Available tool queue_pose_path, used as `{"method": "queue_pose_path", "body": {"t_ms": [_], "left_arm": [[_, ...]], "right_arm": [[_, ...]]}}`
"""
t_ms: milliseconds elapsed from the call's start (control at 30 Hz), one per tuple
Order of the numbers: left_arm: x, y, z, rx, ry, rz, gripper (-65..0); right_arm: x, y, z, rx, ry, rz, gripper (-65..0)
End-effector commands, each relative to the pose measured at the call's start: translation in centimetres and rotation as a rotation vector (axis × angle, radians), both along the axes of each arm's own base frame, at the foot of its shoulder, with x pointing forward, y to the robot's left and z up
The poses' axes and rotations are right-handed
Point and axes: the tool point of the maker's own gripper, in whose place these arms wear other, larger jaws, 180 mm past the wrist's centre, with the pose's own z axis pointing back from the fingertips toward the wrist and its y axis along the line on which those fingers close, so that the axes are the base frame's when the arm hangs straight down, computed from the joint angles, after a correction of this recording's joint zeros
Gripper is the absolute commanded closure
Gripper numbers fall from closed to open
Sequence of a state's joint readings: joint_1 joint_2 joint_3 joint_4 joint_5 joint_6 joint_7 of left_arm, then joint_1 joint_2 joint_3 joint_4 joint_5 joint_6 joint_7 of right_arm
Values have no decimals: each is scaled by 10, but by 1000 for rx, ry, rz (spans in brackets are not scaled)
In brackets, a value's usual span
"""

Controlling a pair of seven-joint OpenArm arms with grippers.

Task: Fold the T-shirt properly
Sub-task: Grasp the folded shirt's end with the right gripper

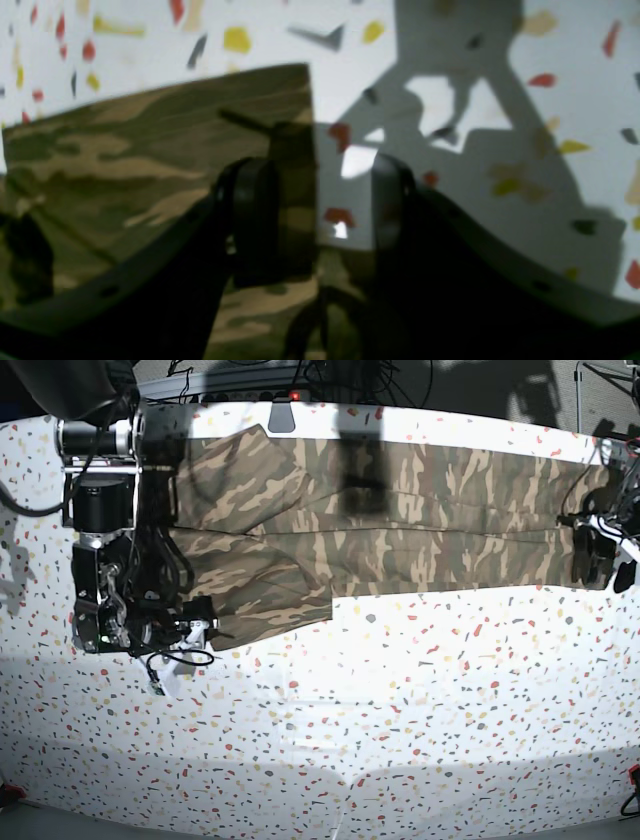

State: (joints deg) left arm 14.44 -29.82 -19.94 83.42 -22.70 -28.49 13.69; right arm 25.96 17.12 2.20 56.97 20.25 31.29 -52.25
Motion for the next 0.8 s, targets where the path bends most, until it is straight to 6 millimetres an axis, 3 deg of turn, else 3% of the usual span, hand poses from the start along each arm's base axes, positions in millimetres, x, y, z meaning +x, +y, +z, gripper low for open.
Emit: {"method": "queue_pose_path", "body": {"t_ms": [0,133,400,600,767], "left_arm": [[8,6,19,14,-60,0,-344],[9,7,20,13,-63,0,-343],[10,13,20,22,-65,36,-344],[10,13,20,23,-65,36,-343],[10,13,20,23,-65,36,-343]], "right_arm": [[13,-6,14,-12,-40,-10,-314],[12,-3,9,3,-30,-13,-314],[15,29,7,58,-41,10,-264],[13,38,4,60,-25,22,-204],[10,39,2,58,-7,27,-201]]}}
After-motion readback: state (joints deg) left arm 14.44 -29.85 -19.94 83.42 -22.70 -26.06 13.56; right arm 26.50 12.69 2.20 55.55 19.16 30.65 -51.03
